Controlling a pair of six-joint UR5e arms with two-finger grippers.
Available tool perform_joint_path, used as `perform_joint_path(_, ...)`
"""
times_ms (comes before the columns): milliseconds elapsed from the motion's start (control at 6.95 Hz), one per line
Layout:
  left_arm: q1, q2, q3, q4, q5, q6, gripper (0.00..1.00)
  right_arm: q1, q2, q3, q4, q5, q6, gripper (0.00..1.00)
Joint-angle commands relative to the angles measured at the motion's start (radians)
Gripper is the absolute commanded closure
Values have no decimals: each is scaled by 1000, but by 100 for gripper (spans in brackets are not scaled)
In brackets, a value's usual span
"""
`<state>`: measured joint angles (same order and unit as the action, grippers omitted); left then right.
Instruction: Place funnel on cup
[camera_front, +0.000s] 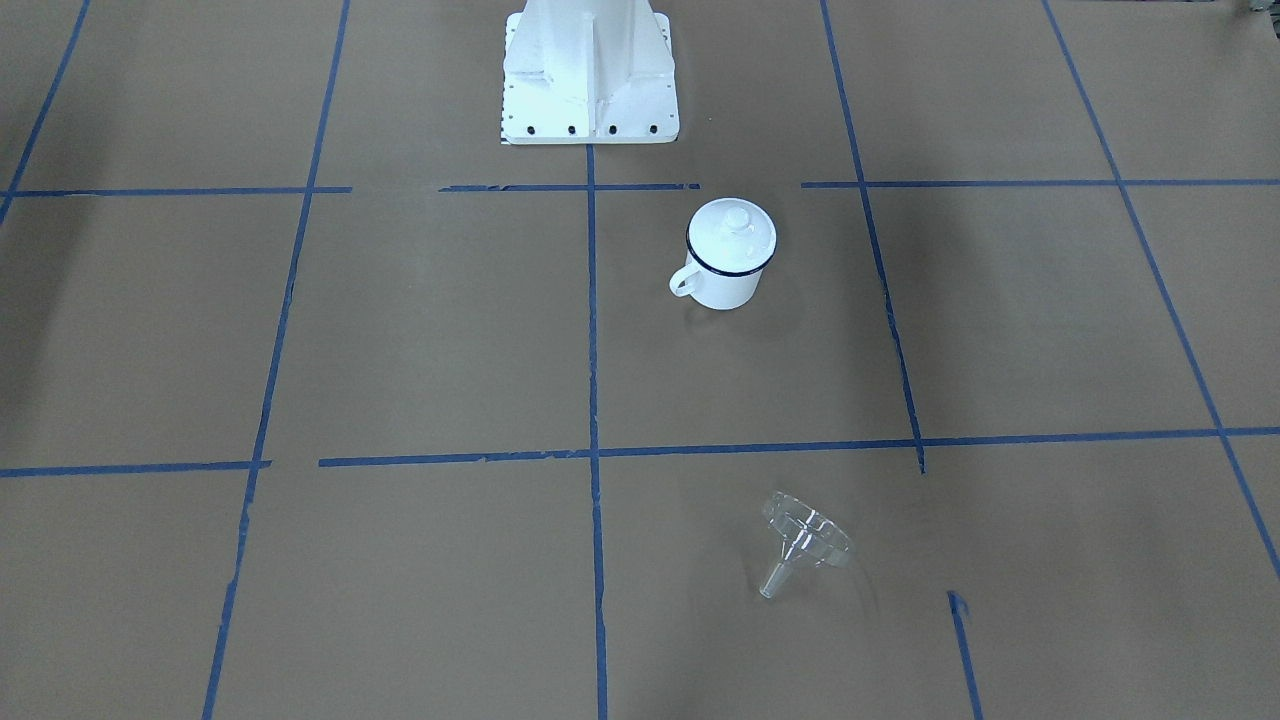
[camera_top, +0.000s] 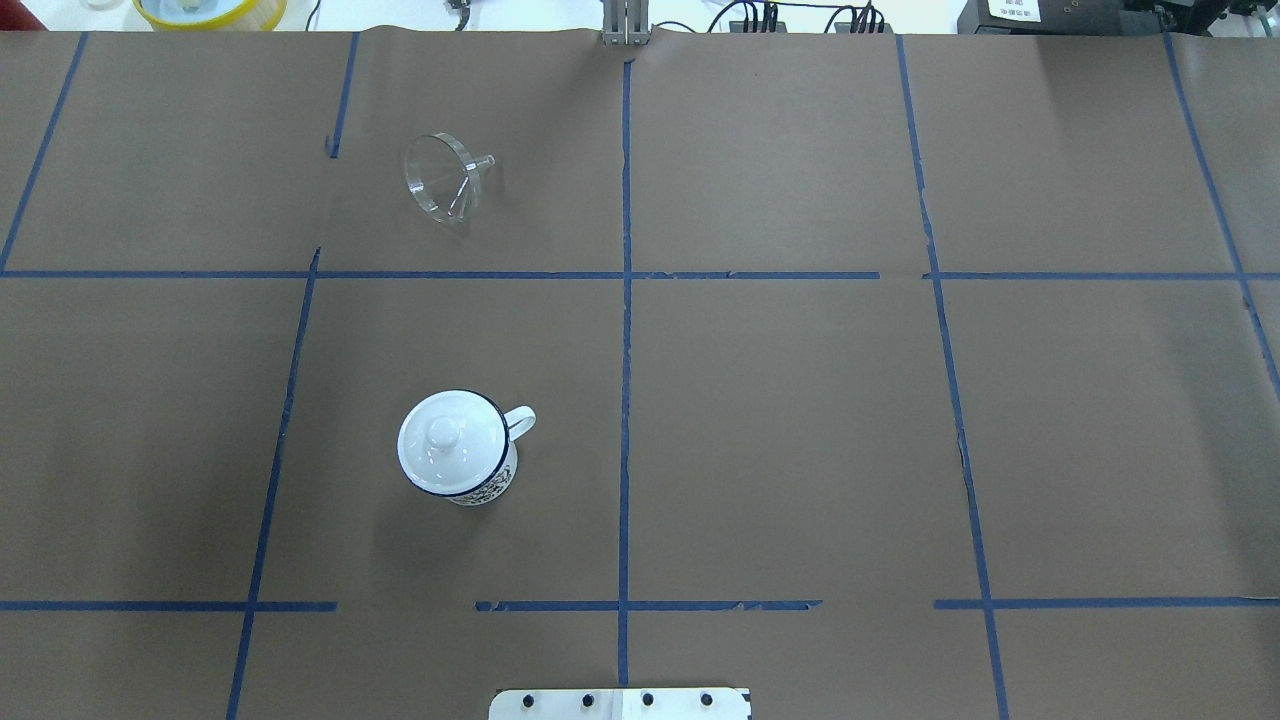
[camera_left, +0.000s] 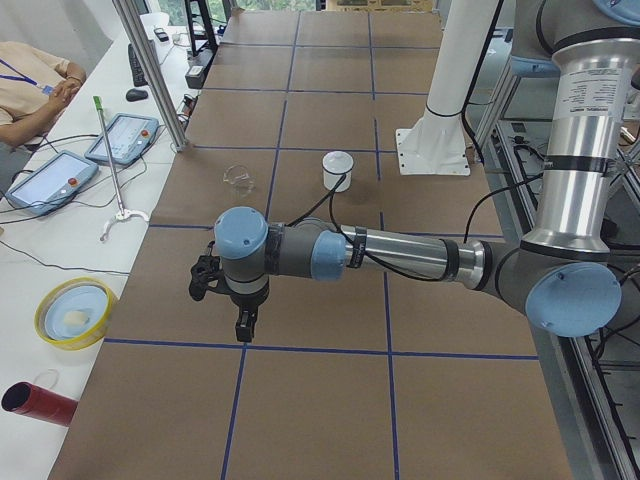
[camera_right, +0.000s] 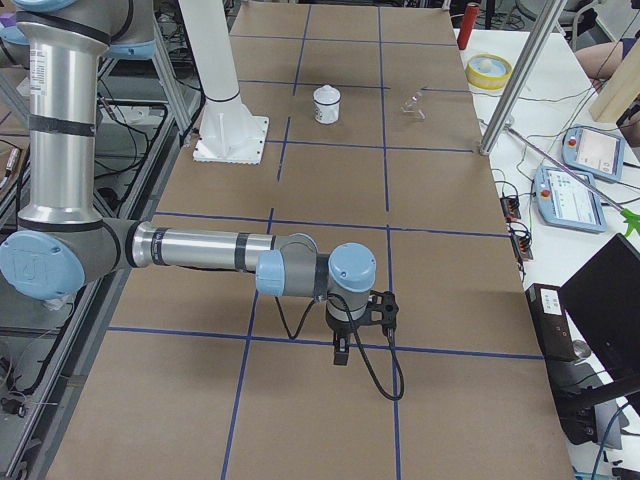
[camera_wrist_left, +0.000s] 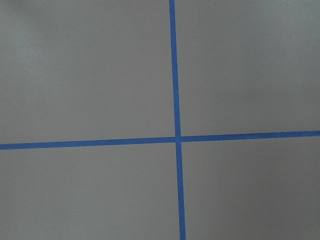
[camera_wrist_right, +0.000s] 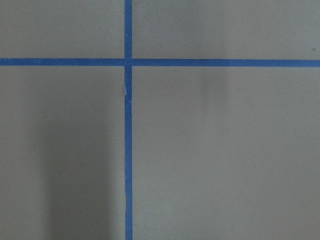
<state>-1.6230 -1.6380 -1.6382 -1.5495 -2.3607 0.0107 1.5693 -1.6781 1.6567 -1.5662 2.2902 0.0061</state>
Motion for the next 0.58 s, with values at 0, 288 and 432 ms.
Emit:
perform_joint_path(0,0,9,-5,-6,0,43,0,0,0,0,0,0,0,0)
perform_joint_path(288,0,20,-5,-3,12,42,0,0,0,0,0,0,0,0)
perform_joint_path(432,2,12,1,-6,12,34,0,0,0,0,0,0,0,0)
